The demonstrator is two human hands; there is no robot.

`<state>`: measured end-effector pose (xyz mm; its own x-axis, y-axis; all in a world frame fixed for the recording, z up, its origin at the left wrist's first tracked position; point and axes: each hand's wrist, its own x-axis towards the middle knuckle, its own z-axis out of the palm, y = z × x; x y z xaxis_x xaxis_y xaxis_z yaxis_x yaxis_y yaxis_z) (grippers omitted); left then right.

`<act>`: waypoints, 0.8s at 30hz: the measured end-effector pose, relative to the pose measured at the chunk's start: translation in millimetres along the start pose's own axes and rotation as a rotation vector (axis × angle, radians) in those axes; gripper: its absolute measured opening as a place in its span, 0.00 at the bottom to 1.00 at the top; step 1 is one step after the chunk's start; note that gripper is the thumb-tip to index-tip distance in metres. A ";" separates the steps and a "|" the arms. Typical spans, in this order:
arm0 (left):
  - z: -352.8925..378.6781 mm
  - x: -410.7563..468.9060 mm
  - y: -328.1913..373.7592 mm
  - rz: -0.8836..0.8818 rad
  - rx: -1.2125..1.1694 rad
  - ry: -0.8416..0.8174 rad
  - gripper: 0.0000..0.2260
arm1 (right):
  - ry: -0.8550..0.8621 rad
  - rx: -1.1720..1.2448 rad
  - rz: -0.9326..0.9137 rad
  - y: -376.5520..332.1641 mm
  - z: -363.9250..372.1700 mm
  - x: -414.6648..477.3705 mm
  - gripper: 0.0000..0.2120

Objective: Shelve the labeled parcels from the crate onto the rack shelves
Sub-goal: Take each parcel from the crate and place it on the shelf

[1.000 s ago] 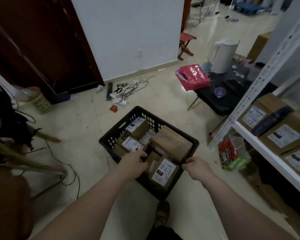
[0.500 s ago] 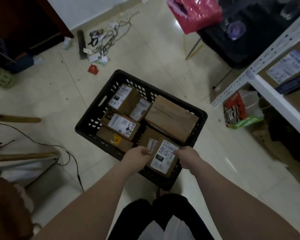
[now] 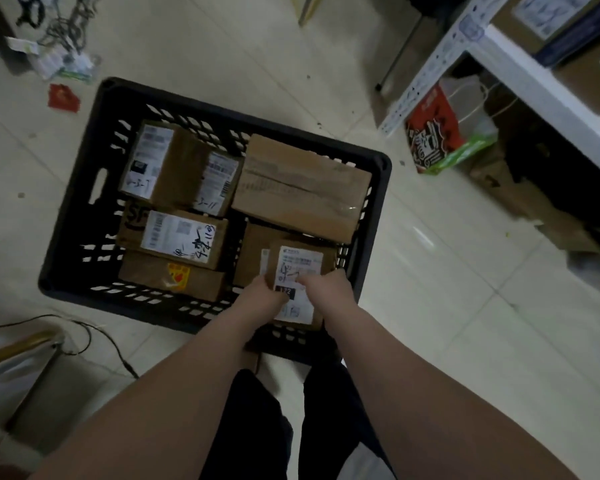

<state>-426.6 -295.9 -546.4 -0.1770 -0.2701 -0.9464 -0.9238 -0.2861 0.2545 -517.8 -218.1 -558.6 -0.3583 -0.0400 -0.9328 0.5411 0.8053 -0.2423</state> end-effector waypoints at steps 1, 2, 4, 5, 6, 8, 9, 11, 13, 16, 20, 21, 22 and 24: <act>-2.7 3.0 -0.4 -0.026 -0.024 0.012 0.17 | 0.010 0.028 -0.001 2.1 2.4 -0.2 0.23; -6.4 5.8 -1.8 -0.058 -0.055 0.022 0.18 | 0.004 0.048 -0.007 5.2 3.9 1.5 0.19; -14.8 9.0 -7.6 -0.120 -0.142 0.007 0.20 | -0.040 0.092 -0.031 13.3 5.0 4.4 0.11; -19.0 9.9 -11.2 -0.135 -0.189 -0.001 0.19 | -0.067 0.127 -0.045 16.2 4.5 4.2 0.10; -22.8 10.6 -14.7 -0.143 -0.231 -0.002 0.19 | -0.086 0.160 -0.067 18.6 5.4 4.3 0.13; -29.1 12.0 -22.6 -0.150 -0.293 0.015 0.18 | -0.124 0.225 -0.094 20.3 6.9 3.9 0.22; -31.8 10.8 -25.2 -0.152 -0.317 0.029 0.16 | -0.159 0.257 -0.100 19.3 8.5 2.4 0.22; -36.7 5.6 -28.1 -0.156 -0.381 0.035 0.10 | -0.235 0.313 -0.100 17.2 12.7 -1.7 0.19; -41.5 -1.6 -28.2 -0.143 -0.412 0.034 0.05 | -0.286 0.333 -0.108 16.3 14.0 -4.7 0.16; -52.3 -15.1 -27.9 -0.100 -0.429 0.046 0.07 | -0.357 0.359 -0.140 12.6 9.8 -11.8 0.15; -72.2 -36.8 -28.1 0.017 -0.441 0.097 0.15 | -0.435 0.427 -0.176 5.8 3.6 -31.1 0.15; -77.5 -42.5 -27.2 0.046 -0.440 0.108 0.16 | -0.458 0.448 -0.183 5.7 2.4 -36.6 0.16; -83.0 -49.2 -25.0 0.078 -0.431 0.117 0.16 | -0.482 0.486 -0.186 6.5 1.1 -41.5 0.18; -93.4 -63.9 -16.6 0.157 -0.416 0.128 0.12 | -0.524 0.583 -0.173 10.6 -1.4 -51.9 0.23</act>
<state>-368.2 -359.7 -471.6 -0.2367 -0.4434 -0.8645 -0.6694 -0.5705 0.4759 -494.5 -206.7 -512.4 -0.1476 -0.5251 -0.8381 0.8727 0.3296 -0.3602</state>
